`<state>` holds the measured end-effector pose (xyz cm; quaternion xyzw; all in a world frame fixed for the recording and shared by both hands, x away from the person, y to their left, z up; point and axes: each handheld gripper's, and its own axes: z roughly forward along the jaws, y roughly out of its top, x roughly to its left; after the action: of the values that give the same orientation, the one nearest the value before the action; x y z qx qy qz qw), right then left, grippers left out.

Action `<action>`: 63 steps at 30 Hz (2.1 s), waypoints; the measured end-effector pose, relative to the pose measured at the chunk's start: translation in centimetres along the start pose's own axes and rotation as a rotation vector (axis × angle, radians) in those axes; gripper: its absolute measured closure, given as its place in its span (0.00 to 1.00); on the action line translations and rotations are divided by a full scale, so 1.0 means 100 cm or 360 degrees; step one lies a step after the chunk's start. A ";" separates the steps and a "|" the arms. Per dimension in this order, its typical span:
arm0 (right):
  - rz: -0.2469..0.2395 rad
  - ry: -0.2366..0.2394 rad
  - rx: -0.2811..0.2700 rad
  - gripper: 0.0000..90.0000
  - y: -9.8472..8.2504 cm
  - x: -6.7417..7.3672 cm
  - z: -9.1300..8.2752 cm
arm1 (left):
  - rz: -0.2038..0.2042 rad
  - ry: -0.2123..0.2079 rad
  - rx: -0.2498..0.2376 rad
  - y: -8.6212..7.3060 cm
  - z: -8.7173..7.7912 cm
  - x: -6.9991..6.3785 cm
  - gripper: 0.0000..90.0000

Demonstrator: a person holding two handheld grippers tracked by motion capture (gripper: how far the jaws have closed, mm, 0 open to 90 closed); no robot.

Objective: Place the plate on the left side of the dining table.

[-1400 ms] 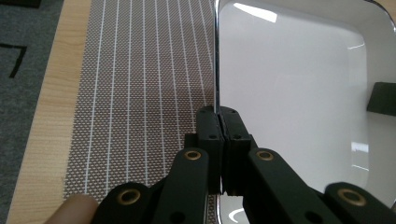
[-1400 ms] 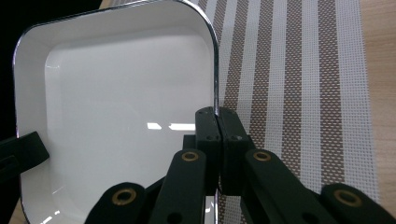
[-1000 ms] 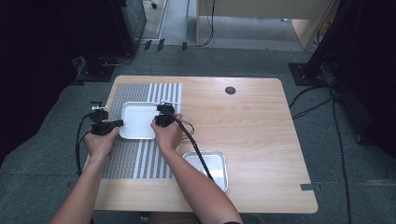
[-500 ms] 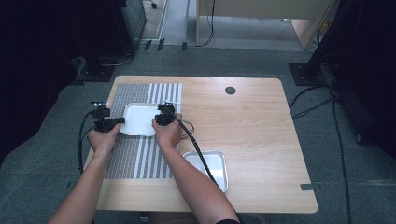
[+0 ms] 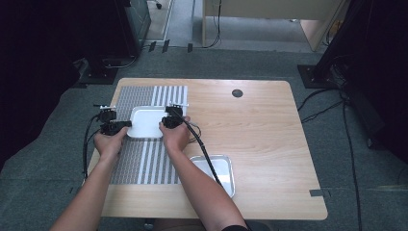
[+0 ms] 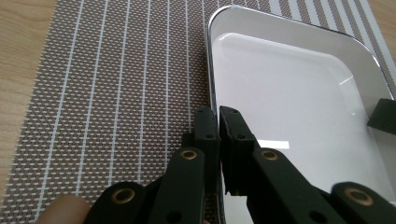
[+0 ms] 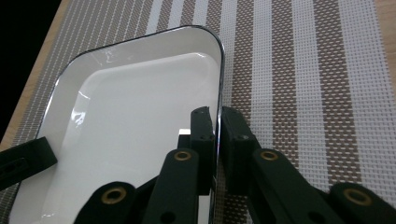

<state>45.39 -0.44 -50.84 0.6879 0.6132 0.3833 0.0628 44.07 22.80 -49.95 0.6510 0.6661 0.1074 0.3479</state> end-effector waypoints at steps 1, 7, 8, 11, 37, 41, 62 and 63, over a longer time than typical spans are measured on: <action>0.0001 0.0021 0.0000 0.87 0.000 0.000 -0.001 | 0.0000 0.0000 0.0000 0.000 0.000 0.000 0.95; -0.0132 -0.0037 -0.0033 0.68 0.002 -0.002 -0.006 | 0.0030 -0.0046 -0.0053 -0.002 -0.008 0.001 0.82; -0.0152 -0.0037 -0.0034 0.64 0.001 -0.002 -0.006 | 0.0030 -0.0046 -0.0053 -0.002 -0.008 0.001 0.79; -0.0251 -0.0078 -0.0036 0.54 0.001 -0.002 -0.008 | 0.0028 -0.0086 -0.0079 -0.001 -0.013 0.000 0.69; -0.0422 0.0093 -0.0050 0.31 -0.005 -0.006 -0.053 | 0.0119 -0.0176 -0.0219 -0.021 -0.058 -0.011 0.18; -0.0406 0.0114 -0.0050 0.31 -0.006 -0.009 -0.063 | 0.0109 -0.0182 -0.0219 -0.026 -0.066 -0.016 0.18; -0.0358 0.0171 -0.0087 0.31 -0.010 -0.027 -0.108 | 0.0221 -0.0118 -0.0318 -0.066 -0.090 -0.028 0.18; -0.0353 0.0181 -0.0092 0.31 -0.010 -0.029 -0.110 | 0.0221 -0.0116 -0.0317 -0.069 -0.091 -0.028 0.18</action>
<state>38.09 -7.03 -45.05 0.5909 0.6768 0.4298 0.0896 32.92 22.11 -46.47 0.6613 0.5924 0.1729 0.4266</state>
